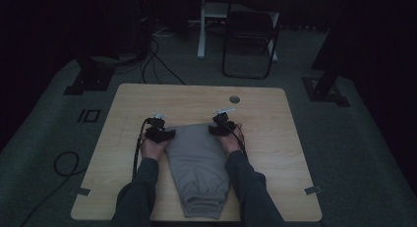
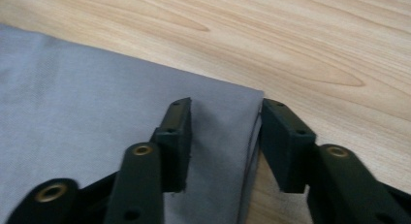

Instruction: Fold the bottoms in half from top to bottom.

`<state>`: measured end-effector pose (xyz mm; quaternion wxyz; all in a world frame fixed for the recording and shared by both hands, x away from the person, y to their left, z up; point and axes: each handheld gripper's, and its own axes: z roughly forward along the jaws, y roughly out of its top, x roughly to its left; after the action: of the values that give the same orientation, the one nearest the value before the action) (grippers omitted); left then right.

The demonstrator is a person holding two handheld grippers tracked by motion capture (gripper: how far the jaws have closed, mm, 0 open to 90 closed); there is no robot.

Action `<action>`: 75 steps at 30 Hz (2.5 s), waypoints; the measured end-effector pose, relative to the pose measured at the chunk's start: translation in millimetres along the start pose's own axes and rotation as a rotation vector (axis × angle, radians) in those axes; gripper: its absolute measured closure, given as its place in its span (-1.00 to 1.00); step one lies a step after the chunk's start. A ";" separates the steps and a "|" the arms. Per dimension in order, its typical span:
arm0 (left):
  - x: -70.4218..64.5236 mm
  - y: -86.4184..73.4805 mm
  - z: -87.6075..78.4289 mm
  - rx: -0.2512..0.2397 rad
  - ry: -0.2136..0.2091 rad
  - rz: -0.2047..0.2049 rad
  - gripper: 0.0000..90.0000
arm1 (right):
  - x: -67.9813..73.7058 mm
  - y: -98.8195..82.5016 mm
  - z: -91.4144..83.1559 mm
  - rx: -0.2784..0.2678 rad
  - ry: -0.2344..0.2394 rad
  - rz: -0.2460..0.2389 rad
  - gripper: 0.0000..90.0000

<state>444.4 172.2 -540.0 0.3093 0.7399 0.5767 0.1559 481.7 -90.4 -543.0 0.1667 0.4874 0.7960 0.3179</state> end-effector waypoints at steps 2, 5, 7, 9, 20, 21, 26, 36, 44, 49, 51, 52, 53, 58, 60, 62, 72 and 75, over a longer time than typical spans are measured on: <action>-0.3 1.0 -0.7 0.013 -0.010 -0.008 0.25 | 1.0 0.1 -0.9 0.007 0.013 -0.008 0.42; -1.2 0.1 -0.8 0.017 -0.043 -0.018 0.51 | 1.1 0.3 -1.6 0.013 0.031 -0.007 0.56; -1.7 -0.9 -0.2 0.012 -0.064 -0.030 0.63 | 0.2 0.3 -2.3 0.019 0.043 -0.001 0.67; -2.0 -1.7 0.1 0.008 -0.073 -0.034 0.71 | -0.4 0.3 -2.7 0.023 0.055 0.003 0.75; -2.2 -0.5 3.3 -0.010 -0.087 -0.045 0.78 | -2.8 -1.5 -3.7 0.014 0.055 -0.002 0.83; -2.3 0.4 4.3 -0.011 -0.091 -0.047 0.79 | -5.0 -2.5 -4.4 0.011 0.053 0.003 0.84; -6.0 9.8 10.9 0.003 -0.121 -0.058 0.81 | -13.7 -6.0 -7.0 -0.002 0.054 0.029 0.85; -11.1 31.7 0.7 -0.063 -0.147 -0.035 0.84 | -27.3 -3.4 -15.2 -0.030 0.051 0.049 0.89; -15.6 41.0 -31.6 -0.200 -0.189 0.012 0.84 | -37.9 8.3 -48.9 -0.156 0.084 0.002 0.93; -18.6 36.7 -39.8 -0.228 -0.204 0.032 0.84 | -37.1 4.4 -60.4 -0.183 0.111 -0.036 0.95; -21.0 27.6 -50.8 -0.253 -0.220 0.050 0.84 | -35.2 -0.2 -69.1 -0.201 0.131 -0.051 0.95; -21.5 24.7 -54.3 -0.257 -0.225 0.053 0.84 | -34.6 -2.4 -72.5 -0.208 0.139 -0.052 0.95; -22.0 21.3 -58.7 -0.266 -0.230 0.064 0.84 | -33.8 -5.2 -76.7 -0.217 0.148 -0.051 0.95; -25.7 -3.1 -79.3 -0.288 -0.274 0.099 0.84 | -26.9 -26.1 -98.6 -0.252 0.189 -0.074 0.95; -26.8 -8.6 -81.6 -0.281 -0.282 0.110 0.83 | -25.1 -30.9 -101.8 -0.255 0.194 -0.081 0.95; -29.9 -25.0 -84.3 -0.246 -0.288 0.140 0.83 | -19.2 -44.2 -109.5 -0.243 0.209 -0.098 0.95; -38.8 -73.9 -73.6 -0.117 -0.286 0.195 0.83 | -5.5 -86.3 -113.1 -0.155 0.243 -0.124 0.95; -42.8 -87.5 -64.5 -0.077 -0.257 0.223 0.83 | -0.9 -101.5 -103.5 -0.092 0.253 -0.124 0.95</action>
<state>328.0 162.0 -541.3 0.3895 0.8006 0.4405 0.1153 354.5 -159.5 -534.1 0.1063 0.3854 0.8237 0.4021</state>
